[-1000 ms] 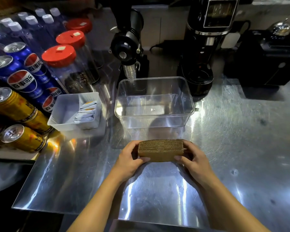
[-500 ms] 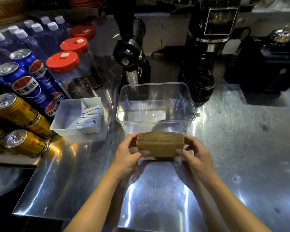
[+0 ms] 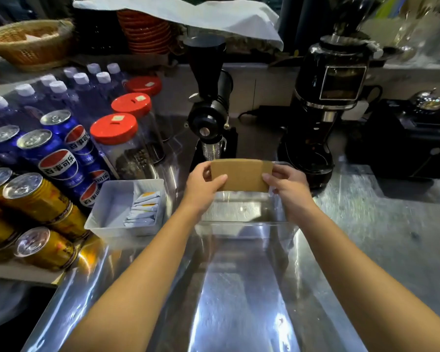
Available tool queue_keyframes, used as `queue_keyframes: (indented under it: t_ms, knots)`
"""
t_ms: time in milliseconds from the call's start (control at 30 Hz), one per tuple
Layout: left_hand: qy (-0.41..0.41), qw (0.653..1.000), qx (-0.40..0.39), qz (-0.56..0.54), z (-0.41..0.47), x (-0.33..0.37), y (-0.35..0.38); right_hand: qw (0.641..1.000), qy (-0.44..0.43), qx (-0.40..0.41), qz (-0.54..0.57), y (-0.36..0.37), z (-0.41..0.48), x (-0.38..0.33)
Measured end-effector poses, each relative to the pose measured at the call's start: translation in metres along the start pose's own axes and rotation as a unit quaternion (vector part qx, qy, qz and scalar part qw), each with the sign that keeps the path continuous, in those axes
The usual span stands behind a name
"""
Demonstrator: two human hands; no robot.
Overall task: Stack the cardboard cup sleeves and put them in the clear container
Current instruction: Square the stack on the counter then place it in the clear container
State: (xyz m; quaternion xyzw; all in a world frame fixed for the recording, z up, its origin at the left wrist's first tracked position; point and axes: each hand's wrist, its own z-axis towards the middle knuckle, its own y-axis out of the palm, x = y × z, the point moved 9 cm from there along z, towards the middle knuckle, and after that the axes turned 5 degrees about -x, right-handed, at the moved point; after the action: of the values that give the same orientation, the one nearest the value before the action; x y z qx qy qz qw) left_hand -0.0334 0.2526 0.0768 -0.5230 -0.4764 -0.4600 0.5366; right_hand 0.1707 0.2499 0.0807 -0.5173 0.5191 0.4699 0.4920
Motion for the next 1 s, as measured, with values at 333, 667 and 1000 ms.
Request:
queue_keyframes:
  t_ms: [333, 667, 1000]
  knots:
    - [-0.237, 0.971, 0.023, 0.018, 0.028, -0.074, 0.016, 0.979, 0.191, 0.047, -0.059, -0.006, 0.043, 0.081]
    - [-0.265, 0.960, 0.041, 0.082, 0.038, -0.085, 0.016, 0.968, 0.236, 0.057, -0.060, -0.006, 0.062, 0.102]
    - [-0.280, 0.954, 0.071, 0.082, 0.039, -0.090, 0.010, 0.957, 0.246, 0.035, -0.154, -0.005, 0.071, 0.104]
